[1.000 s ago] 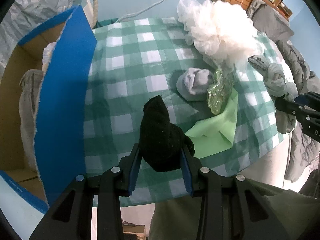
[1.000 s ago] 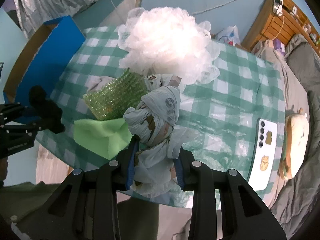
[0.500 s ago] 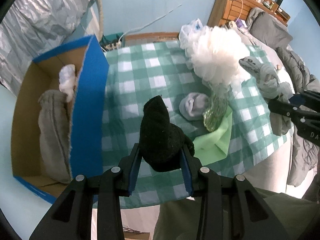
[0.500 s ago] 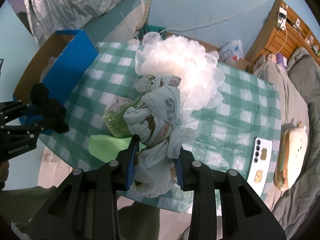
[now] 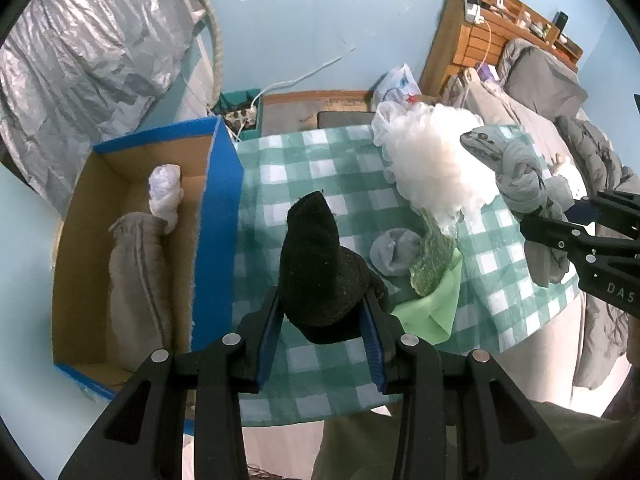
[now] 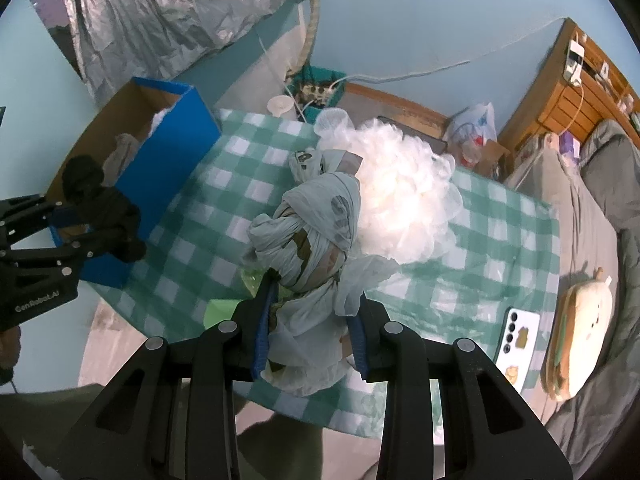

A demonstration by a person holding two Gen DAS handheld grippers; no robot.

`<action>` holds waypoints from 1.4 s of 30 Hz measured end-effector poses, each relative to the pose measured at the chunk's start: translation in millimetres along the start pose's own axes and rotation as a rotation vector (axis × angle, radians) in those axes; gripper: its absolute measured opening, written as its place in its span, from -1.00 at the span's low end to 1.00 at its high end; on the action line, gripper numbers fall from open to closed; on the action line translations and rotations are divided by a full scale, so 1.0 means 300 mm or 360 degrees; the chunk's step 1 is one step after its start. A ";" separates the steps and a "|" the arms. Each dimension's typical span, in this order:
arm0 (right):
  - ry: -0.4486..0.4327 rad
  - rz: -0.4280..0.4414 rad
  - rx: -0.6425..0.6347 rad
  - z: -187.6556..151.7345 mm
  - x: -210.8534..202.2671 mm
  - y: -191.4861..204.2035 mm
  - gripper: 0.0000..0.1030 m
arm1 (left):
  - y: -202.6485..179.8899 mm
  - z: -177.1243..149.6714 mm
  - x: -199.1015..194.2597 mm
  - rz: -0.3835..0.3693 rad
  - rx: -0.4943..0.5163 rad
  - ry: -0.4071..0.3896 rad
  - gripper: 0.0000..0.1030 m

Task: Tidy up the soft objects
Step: 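Lift the black sock with the left gripper while the right carries white patterned socks toward the box, then open the left gripper over the box while the right releases the white patterned socks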

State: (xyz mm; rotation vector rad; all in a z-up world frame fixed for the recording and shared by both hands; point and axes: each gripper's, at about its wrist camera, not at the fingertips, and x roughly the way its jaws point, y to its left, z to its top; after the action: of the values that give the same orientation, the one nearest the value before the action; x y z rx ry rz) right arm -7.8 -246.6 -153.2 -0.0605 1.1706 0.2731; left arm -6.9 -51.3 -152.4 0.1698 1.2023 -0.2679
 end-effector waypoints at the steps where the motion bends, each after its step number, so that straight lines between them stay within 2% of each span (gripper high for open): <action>1: -0.0006 0.0002 -0.0004 0.008 -0.004 0.005 -0.37 | 0.007 0.003 -0.004 0.0004 -0.0008 -0.0004 -0.25; 20: -0.0073 0.0082 -0.0176 0.160 -0.020 0.158 -0.37 | 0.168 0.029 -0.059 0.0086 -0.0156 -0.0059 -0.26; 42: -0.0076 0.0226 -0.0428 0.340 0.043 0.416 -0.37 | 0.403 0.032 -0.086 0.0194 -0.0360 -0.0085 -0.26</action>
State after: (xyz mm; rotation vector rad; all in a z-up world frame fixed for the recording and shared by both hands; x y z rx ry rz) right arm 58.4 -104.5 -113.3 -0.2062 1.0867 0.5538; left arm 28.6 64.4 -126.4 0.0385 1.1550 -0.0288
